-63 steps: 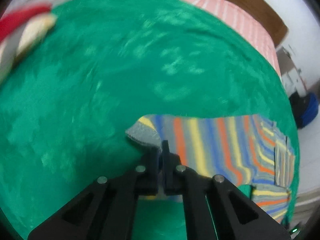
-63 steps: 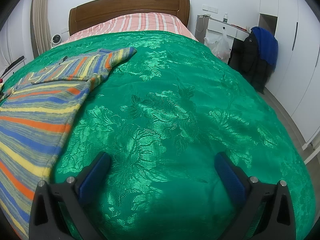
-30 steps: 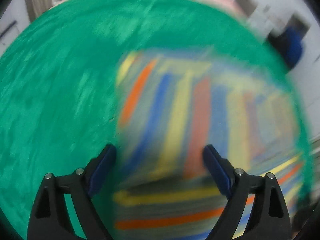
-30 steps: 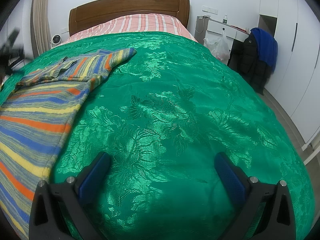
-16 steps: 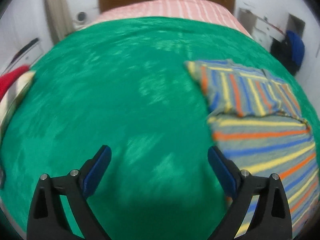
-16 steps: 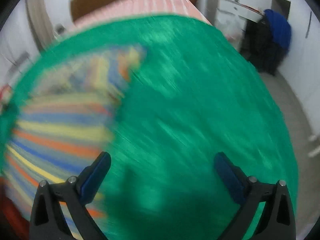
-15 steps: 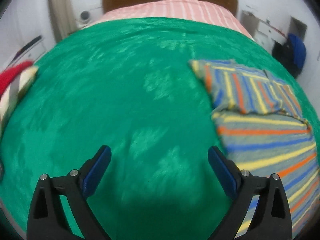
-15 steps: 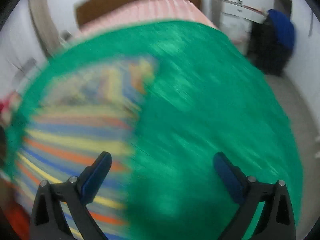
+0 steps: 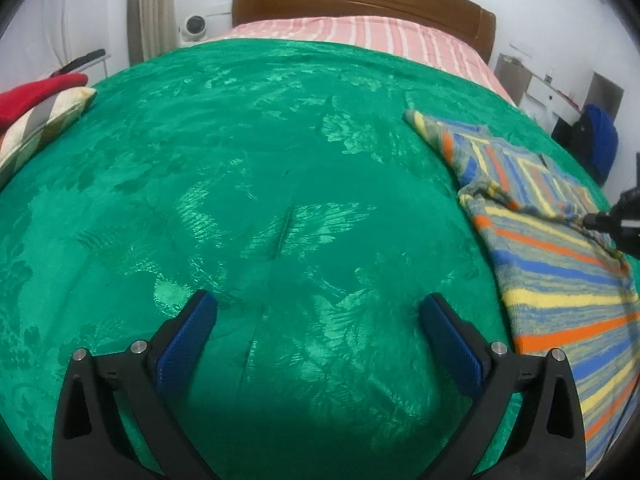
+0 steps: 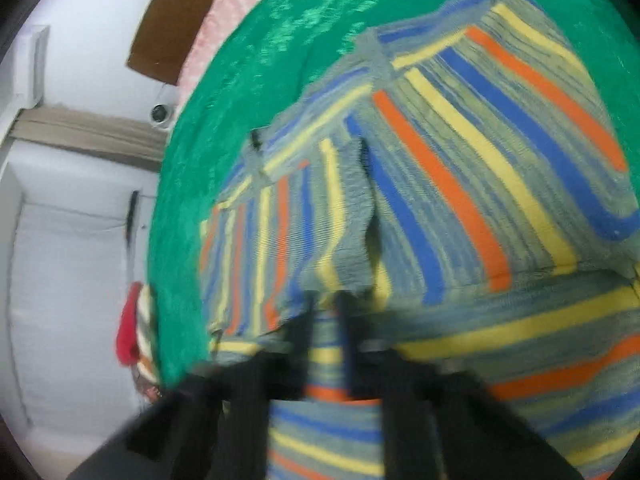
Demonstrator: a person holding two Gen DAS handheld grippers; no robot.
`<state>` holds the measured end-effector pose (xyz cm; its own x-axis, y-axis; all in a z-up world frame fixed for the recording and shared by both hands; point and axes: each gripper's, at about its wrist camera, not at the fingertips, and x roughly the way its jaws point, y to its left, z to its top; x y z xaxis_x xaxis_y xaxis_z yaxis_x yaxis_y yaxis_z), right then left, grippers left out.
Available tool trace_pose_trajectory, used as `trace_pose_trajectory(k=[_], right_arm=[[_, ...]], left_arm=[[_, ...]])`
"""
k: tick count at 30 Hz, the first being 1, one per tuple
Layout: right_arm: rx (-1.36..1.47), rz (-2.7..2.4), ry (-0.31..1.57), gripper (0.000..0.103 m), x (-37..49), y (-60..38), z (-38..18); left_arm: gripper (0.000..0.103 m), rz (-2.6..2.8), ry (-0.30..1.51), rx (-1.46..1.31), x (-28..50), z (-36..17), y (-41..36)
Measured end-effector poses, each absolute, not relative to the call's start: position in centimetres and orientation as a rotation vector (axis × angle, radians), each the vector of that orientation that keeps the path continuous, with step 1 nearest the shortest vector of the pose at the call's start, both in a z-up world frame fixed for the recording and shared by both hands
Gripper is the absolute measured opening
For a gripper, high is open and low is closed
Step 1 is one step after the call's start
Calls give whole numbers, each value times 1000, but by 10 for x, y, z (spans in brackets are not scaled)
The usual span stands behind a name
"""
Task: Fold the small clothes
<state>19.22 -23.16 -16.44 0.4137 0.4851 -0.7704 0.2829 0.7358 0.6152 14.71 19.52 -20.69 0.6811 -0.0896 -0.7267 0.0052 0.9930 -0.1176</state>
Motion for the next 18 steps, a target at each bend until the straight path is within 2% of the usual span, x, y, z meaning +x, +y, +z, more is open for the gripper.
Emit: trace_pose_trajectory(k=[4, 7, 8, 9, 11, 14, 18], right_arm=[[701, 96, 1161, 0, 185, -235, -167], [767, 105, 1141, 3, 184, -242, -172], [789, 119, 1126, 10, 183, -245, -169], [814, 140, 1112, 27, 179, -246, -168], [874, 178, 1073, 46, 174, -245, -164], [911, 200, 1110, 45, 178, -238, -166], [949, 174, 1161, 37, 188, -233, -177]], left_arm=[[102, -41, 816, -87, 146, -207, 193], [102, -38, 816, -83, 145, -207, 193], [102, -38, 816, -83, 145, -207, 193], [102, -37, 815, -82, 145, -207, 192], [102, -37, 813, -81, 145, -207, 193], [102, -37, 813, -83, 145, -207, 193], [102, -37, 813, -83, 145, -207, 193]])
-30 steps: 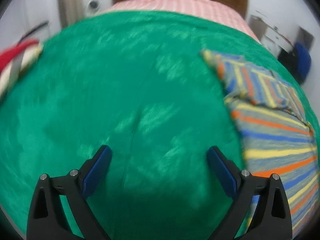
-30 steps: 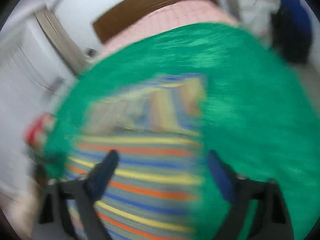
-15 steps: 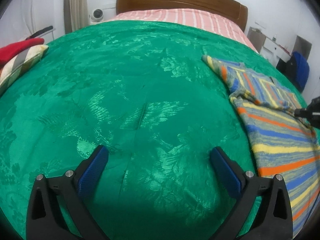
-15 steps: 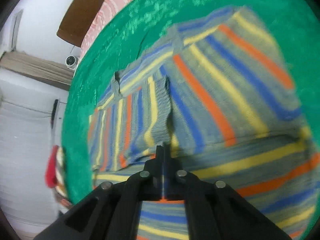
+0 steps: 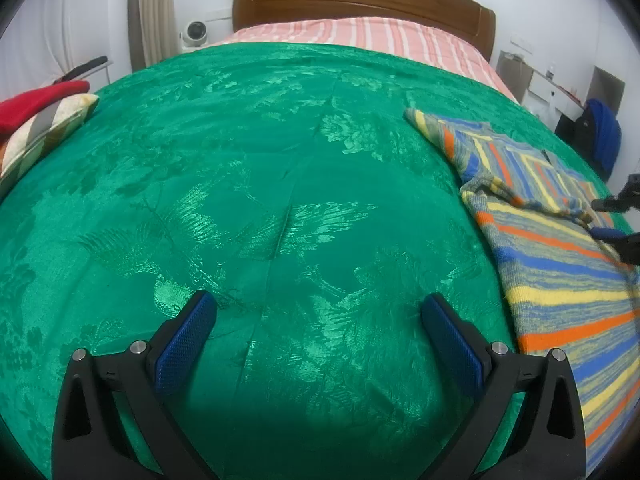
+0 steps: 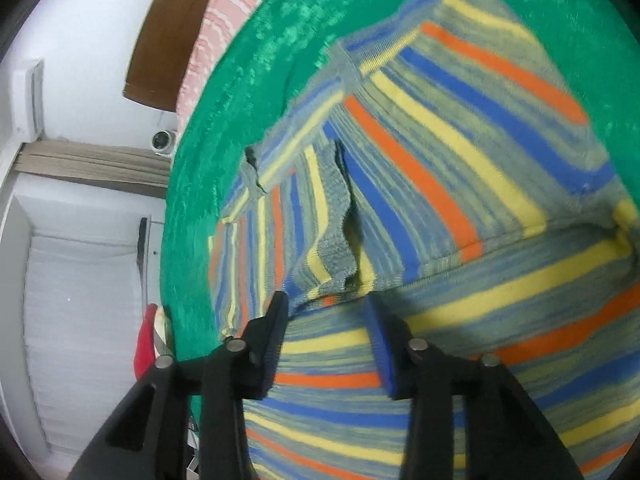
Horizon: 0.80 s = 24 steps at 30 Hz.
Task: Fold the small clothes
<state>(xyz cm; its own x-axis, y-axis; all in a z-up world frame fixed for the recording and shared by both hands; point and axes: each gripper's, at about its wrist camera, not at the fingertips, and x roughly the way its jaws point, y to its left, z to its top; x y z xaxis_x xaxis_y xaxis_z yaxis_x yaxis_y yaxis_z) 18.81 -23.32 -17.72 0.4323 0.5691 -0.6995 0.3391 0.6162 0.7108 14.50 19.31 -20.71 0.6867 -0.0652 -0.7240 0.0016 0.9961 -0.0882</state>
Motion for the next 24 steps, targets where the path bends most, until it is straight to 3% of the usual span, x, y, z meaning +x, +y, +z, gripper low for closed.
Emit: trace_pose_trajectory(k=[4, 5, 6, 16, 19, 24], right_arm=[[1061, 168, 1153, 28, 189, -237, -192], [1090, 168, 1151, 21, 188, -238, -196], [1082, 158, 1161, 5, 187, -237, -198], [814, 104, 1183, 4, 187, -224, -188], [764, 116, 1158, 12, 179, -224, -176], [726, 197, 1072, 50, 145, -232, -148]], left_arm=[[102, -38, 812, -84, 145, -207, 193], [102, -37, 812, -84, 145, -207, 193], [102, -37, 812, -84, 145, -207, 192], [102, -33, 815, -78, 145, -207, 191], [103, -27, 819, -68, 145, -206, 191], [103, -41, 828, -80, 146, -206, 193]])
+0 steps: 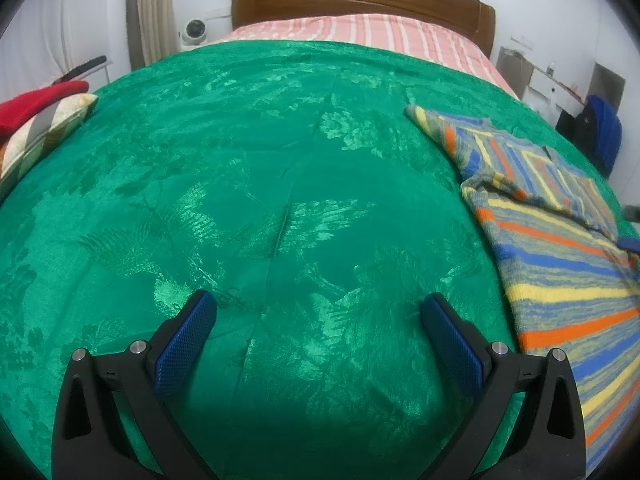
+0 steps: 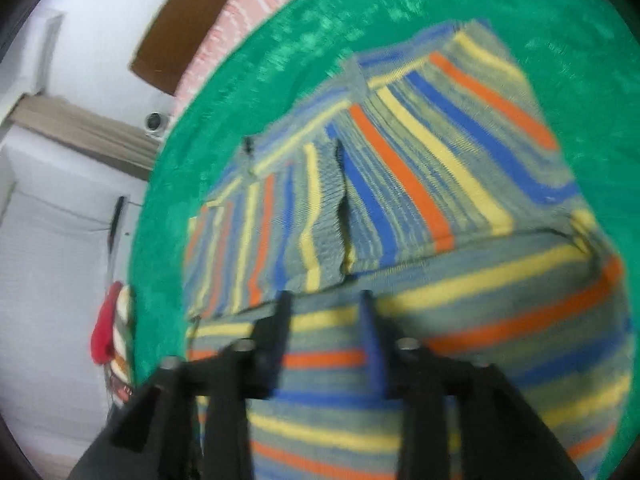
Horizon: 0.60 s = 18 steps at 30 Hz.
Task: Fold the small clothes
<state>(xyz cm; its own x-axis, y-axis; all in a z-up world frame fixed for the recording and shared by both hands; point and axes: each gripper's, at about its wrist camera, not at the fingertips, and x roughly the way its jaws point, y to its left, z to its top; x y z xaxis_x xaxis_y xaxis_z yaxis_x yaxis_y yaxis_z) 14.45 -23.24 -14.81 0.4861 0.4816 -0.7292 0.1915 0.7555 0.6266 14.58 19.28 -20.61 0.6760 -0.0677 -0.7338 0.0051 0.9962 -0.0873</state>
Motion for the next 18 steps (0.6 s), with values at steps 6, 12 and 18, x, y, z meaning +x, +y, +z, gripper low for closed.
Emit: trace_pose_trajectory(k=[6, 12, 18], right_arm=[[552, 256, 990, 55, 74, -258, -116], [377, 209, 933, 66, 6, -291, -105], [511, 148, 943, 66, -40, -335, -128]], left_arm=[[103, -105, 886, -80, 136, -198, 195], [102, -223, 939, -168, 107, -178, 192], [102, -290, 1037, -122, 75, -172, 164]])
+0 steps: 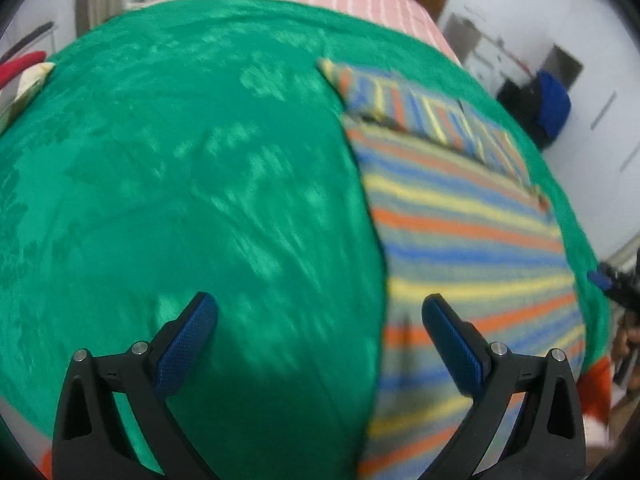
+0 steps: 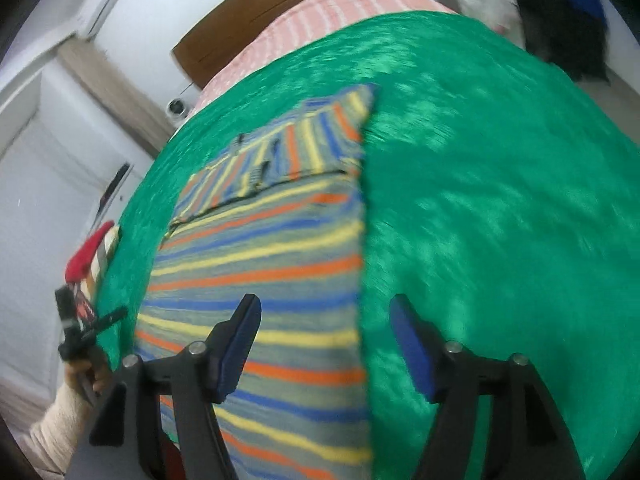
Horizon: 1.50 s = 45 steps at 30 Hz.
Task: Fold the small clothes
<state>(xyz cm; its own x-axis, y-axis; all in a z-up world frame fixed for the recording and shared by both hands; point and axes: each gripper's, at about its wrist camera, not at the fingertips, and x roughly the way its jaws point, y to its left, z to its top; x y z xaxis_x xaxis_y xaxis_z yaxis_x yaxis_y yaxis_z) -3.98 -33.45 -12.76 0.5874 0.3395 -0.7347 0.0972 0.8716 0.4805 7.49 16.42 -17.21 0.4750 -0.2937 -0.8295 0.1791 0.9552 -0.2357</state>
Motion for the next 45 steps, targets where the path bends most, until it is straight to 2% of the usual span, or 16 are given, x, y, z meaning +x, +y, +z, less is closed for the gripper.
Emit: trace_pose_trajectory(k=[7, 12, 19, 22, 25, 27, 31, 32, 33, 34, 35, 36, 37, 41, 45], right_arm=[[420, 159, 983, 66, -70, -335, -130], [233, 251, 1145, 66, -94, -314, -135], [250, 279, 1217, 66, -119, -311, -154], [235, 298, 1230, 66, -122, -304, -160], [218, 323, 1246, 65, -126, -299, -162], [222, 340, 1260, 59, -126, -297, -162], [258, 353, 1269, 55, -122, -296, -164], [258, 352, 1280, 51, -121, -294, -166], [247, 353, 1300, 41, -119, -291, -169], [236, 357, 1317, 34, -118, -286, -170], [220, 369, 1347, 19, -117, -281, -173], [206, 376, 1363, 10, -117, -278, -175], [189, 380, 1370, 8, -117, -275, -176], [310, 377, 1297, 7, -108, -291, -157], [403, 373, 1163, 7, -83, -313, -125]], left_arm=[[102, -305, 1106, -34, 34, -183, 144], [102, -323, 1140, 27, 13, -197, 137], [101, -346, 1161, 93, 8, -200, 122], [96, -354, 1187, 113, 3, -201, 123], [83, -353, 1200, 96, -2, -199, 129], [73, -345, 1216, 53, -2, -197, 136], [59, -348, 1244, 39, -1, -199, 137], [49, -348, 1247, 52, -1, -199, 135], [34, -348, 1248, 68, -3, -199, 132], [26, -352, 1253, 83, -3, -199, 129], [7, -363, 1261, 96, -4, -199, 125], [5, -381, 1271, 108, -6, -197, 122], [4, -383, 1267, 118, -6, -195, 120], [3, -424, 1247, -72, 8, -175, 140], [3, -422, 1103, -261, 47, -141, 163]])
